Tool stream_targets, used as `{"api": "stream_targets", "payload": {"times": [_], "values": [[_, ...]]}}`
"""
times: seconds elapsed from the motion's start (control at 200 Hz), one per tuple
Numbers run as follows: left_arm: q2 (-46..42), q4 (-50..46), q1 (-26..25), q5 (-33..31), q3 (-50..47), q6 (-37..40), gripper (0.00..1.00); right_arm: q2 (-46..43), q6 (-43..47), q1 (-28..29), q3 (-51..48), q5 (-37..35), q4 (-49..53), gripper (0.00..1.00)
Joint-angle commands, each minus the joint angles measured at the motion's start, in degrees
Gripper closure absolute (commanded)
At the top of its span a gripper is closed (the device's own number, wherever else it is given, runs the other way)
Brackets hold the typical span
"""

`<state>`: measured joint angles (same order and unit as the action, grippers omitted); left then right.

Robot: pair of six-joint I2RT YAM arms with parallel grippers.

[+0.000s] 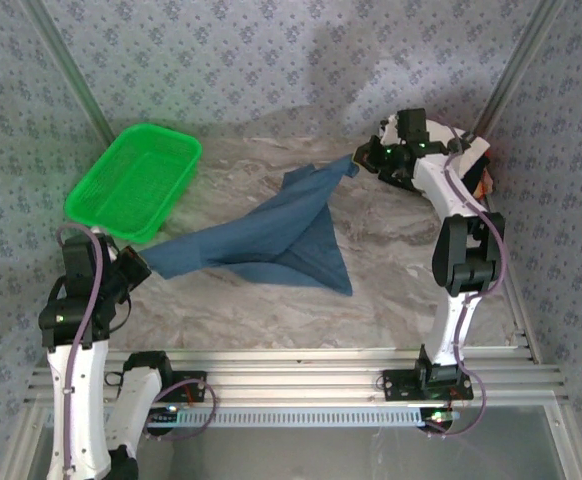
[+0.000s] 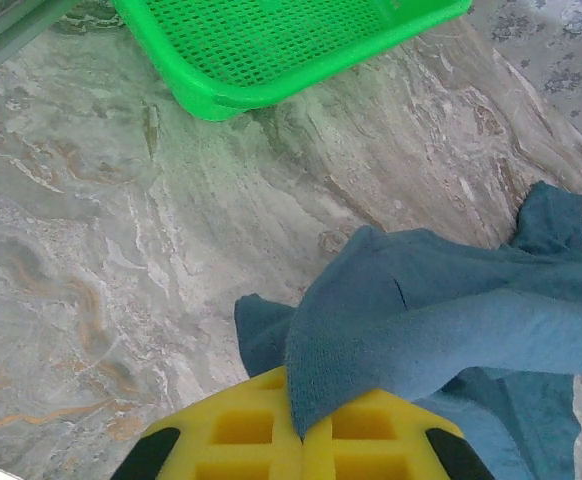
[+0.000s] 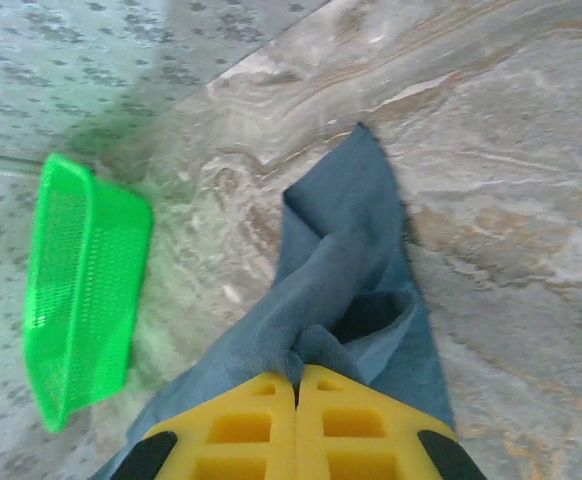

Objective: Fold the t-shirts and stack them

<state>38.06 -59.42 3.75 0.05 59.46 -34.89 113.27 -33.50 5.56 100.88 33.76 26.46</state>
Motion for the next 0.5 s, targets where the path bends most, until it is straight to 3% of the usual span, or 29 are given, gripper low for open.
{"api": "stream_targets", "payload": {"times": [0.0, 0.315, 0.495], "values": [[0.25, -0.08, 0.44, -2.32, 2.52, 2.0, 1.0, -2.54, -4.09, -1.34, 3.53, 6.03, -1.5, 1.0], [1.06, 1.18, 0.51, -2.76, 4.03, 2.49, 1.0, -6.05, -3.6, -3.16, 4.87, 8.44, 2.67, 1.0], [0.43, 1.35, 0.54, -1.81, 2.42, 1.85, 1.0, -2.48, -4.95, -1.66, 7.25, 8.51, 0.32, 1.0]]}}
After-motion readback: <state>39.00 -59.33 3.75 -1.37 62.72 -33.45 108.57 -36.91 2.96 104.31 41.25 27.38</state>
